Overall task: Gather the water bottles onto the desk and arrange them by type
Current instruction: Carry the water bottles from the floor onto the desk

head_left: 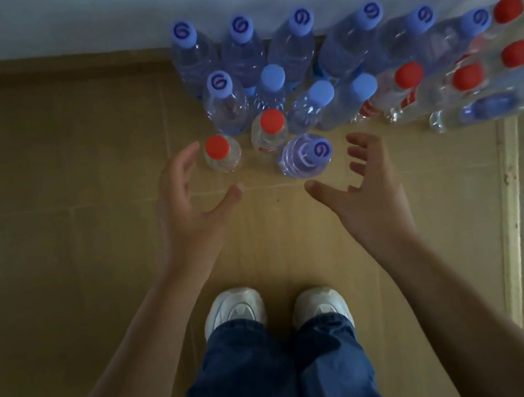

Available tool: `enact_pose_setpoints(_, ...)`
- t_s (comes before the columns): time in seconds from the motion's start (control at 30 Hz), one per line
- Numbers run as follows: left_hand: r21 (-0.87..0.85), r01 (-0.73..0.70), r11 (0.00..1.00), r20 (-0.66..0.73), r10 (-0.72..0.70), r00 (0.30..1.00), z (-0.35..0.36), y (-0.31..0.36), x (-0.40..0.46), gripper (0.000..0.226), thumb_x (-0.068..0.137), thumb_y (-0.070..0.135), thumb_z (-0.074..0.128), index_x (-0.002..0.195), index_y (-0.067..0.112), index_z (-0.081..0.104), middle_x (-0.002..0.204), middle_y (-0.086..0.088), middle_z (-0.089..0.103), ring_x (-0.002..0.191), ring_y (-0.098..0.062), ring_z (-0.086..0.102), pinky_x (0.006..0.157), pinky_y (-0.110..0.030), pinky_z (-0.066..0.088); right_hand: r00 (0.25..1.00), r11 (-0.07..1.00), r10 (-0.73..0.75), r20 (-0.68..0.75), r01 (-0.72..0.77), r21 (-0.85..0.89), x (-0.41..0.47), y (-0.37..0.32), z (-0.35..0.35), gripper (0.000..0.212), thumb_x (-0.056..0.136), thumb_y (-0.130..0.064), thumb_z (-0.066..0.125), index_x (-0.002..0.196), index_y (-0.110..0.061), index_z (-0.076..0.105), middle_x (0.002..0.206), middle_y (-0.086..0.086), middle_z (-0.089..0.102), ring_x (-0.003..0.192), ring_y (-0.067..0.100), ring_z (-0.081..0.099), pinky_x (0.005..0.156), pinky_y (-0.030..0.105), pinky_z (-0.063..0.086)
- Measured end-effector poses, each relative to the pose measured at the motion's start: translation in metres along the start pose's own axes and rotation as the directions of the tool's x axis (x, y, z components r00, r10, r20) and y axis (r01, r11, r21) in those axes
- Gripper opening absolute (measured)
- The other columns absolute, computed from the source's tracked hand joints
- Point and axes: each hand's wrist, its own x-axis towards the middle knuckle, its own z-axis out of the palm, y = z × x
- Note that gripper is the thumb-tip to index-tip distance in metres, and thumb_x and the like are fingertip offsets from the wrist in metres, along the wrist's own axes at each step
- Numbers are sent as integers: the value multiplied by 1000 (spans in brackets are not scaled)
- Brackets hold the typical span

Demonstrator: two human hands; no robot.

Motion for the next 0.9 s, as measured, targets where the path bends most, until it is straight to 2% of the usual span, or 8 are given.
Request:
enact_pose_setpoints(0.13, -18, -59, 998, -51, 58, 997, 27, -51, 30, 79, 72, 19, 84, 139, 18, 43, 140, 2, 51, 133, -10, 46, 112, -29, 36, 1000, 996, -8, -4, 8, 84, 32, 40, 35, 79, 71, -19, 87, 135, -22, 41, 135, -8, 47, 120, 11, 49, 100, 42, 48)
enact_pose_setpoints(0.23, -86, -72, 994, -104, 63, 993, 45, -79, 47, 77, 68, 29, 88, 132, 16, 47, 135, -5, 56, 129, -17, 53, 111, -39, 41, 995, 987, -74, -61, 82, 140, 46, 58, 54, 77, 69, -13, 88, 132, -16, 44, 132, -3, 49, 118, 13, 53, 99, 39, 50)
enact_pose_setpoints(0.33, -77, -114, 991, -139, 102, 985, 55, -97, 61, 69, 71, 41, 89, 127, 25, 52, 126, 4, 62, 120, -24, 60, 104, -49, 46, 980, 972, -149, -131, 170, 161, 55, 71, 64, 75, 70, -14, 88, 132, -11, 45, 126, 4, 53, 115, 16, 55, 95, 32, 50)
enact_pose_setpoints(0.4, -60, -151, 987, -172, 138, 975, 60, -98, 68, 60, 75, 40, 86, 125, 38, 53, 121, 15, 62, 117, -19, 61, 103, -46, 47, 974, 966, -177, -145, 200, 167, 60, 75, 68, 73, 71, -13, 87, 131, -9, 46, 123, 4, 55, 113, 17, 56, 92, 27, 49)
enact_pose_setpoints(0.47, -61, -179, 982, -181, 165, 969, 63, -95, 72, 51, 80, 31, 83, 121, 39, 54, 114, 22, 63, 111, -9, 61, 101, -45, 48, 973, 961, -169, -156, 198, 194, 63, 76, 69, 67, 71, -12, 87, 126, -13, 49, 117, -1, 59, 107, 13, 59, 85, 22, 49)
enact_pose_setpoints(0.57, -40, -152, 988, -154, 144, 978, 60, -76, 64, 50, 79, 19, 82, 117, 33, 54, 108, 18, 65, 104, -4, 62, 97, -37, 49, 978, 952, -133, -159, 171, 256, 57, 71, 59, 60, 70, -11, 87, 119, -23, 53, 104, -18, 64, 99, 5, 63, 80, 15, 48)
enact_pose_setpoints(0.7, -10, -99, 995, -90, 97, 991, 45, -22, 26, 55, 78, 8, 83, 124, 18, 53, 116, 1, 64, 110, -15, 62, 102, -36, 49, 984, 956, -111, -139, 144, 255, 18, 48, 27, 64, 69, -15, 88, 122, -23, 55, 105, -18, 65, 101, 8, 64, 86, 28, 54)
enact_pose_setpoints(0.9, 19, -113, 993, 16, 113, 993, 4, 100, -49, 57, 76, 16, 85, 125, 24, 57, 113, 12, 66, 107, -9, 65, 95, -28, 52, 985, 953, -74, -158, 116, 279, -74, -24, -53, 69, 66, -15, 90, 125, -25, 56, 110, -18, 66, 105, 7, 64, 91, 39, 55)
